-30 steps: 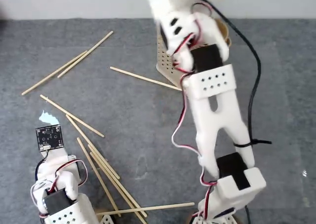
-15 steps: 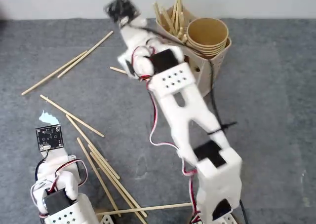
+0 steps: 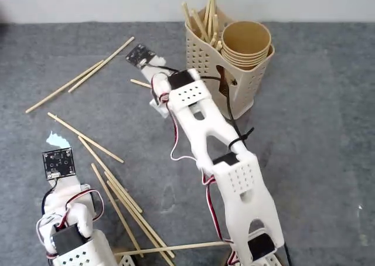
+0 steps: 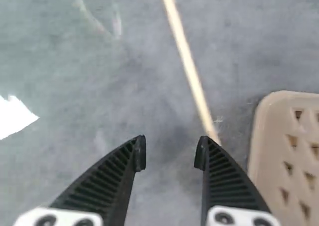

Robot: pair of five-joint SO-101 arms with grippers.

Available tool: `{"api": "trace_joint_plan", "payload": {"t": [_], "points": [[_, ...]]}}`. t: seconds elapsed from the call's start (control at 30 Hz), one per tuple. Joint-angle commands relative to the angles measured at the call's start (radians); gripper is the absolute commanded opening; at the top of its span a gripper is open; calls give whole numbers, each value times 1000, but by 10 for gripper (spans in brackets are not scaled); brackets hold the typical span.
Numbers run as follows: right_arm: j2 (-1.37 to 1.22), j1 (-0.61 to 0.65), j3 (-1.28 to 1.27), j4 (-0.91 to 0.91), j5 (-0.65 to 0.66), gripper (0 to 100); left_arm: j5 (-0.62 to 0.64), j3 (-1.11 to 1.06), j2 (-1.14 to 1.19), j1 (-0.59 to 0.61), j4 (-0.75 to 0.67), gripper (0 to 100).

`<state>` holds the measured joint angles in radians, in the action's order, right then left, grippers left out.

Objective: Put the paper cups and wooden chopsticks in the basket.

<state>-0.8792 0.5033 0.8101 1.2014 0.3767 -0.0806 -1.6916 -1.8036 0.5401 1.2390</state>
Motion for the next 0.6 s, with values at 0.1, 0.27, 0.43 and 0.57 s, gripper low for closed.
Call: {"api": "trace_joint_plan", "payload": {"t": [0.1, 0.27, 0.43, 0.57], "points": [[-124, -48, 245, -5, 26, 172, -3, 8, -17, -5, 3, 14], [-234, -73, 341, -2, 58, 169, -3, 8, -17, -5, 3, 14], [-289, -47, 405, 120, 63, 104, -3, 8, -17, -5, 3, 14], [-302, -27, 446, 194, 63, 14, -3, 8, -17, -5, 3, 14]]}}
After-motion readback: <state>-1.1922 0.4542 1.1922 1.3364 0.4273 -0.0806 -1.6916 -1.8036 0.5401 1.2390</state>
